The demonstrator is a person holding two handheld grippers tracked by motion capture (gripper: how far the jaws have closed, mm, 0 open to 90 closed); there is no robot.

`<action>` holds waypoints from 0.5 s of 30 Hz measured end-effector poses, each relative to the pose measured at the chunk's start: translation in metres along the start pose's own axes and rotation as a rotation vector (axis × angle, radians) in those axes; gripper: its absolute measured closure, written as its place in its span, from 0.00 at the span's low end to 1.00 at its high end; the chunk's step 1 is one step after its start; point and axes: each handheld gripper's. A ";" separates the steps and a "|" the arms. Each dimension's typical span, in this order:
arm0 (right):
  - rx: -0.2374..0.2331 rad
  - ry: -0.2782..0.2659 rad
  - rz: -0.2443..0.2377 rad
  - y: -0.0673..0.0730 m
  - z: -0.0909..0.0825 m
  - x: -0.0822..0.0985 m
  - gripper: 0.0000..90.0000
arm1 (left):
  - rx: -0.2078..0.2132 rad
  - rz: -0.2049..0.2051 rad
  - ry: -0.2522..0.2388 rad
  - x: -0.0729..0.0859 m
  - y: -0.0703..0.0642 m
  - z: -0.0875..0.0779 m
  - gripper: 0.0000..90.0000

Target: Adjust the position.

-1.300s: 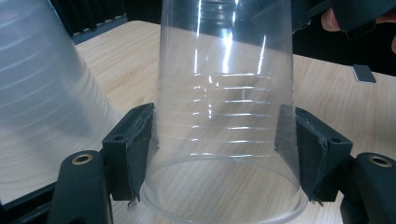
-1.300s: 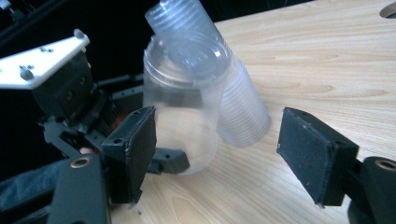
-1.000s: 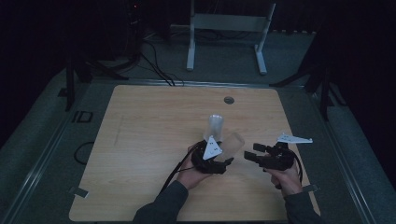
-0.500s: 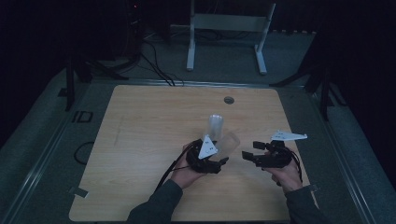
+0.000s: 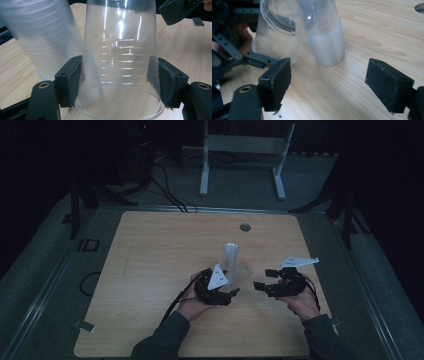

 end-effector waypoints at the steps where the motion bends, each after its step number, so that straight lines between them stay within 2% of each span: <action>1: 0.000 0.006 -0.008 0.000 0.001 -0.001 0.25 | -0.004 0.003 0.002 0.000 0.001 -0.001 0.33; 10: -0.001 0.041 -0.048 0.004 0.006 -0.007 0.28 | 0.009 0.027 0.028 0.003 0.008 -0.006 0.33; 15: 0.027 0.094 -0.106 0.009 0.011 -0.012 0.30 | 0.021 0.045 0.041 0.004 0.010 -0.008 0.33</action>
Point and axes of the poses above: each handheld gripper's, and its own axes: z roughly forward along the jaws, x roughly out of its underside, y roughly to its left, and after that the axes turned 8 degrees about -x, right-handed
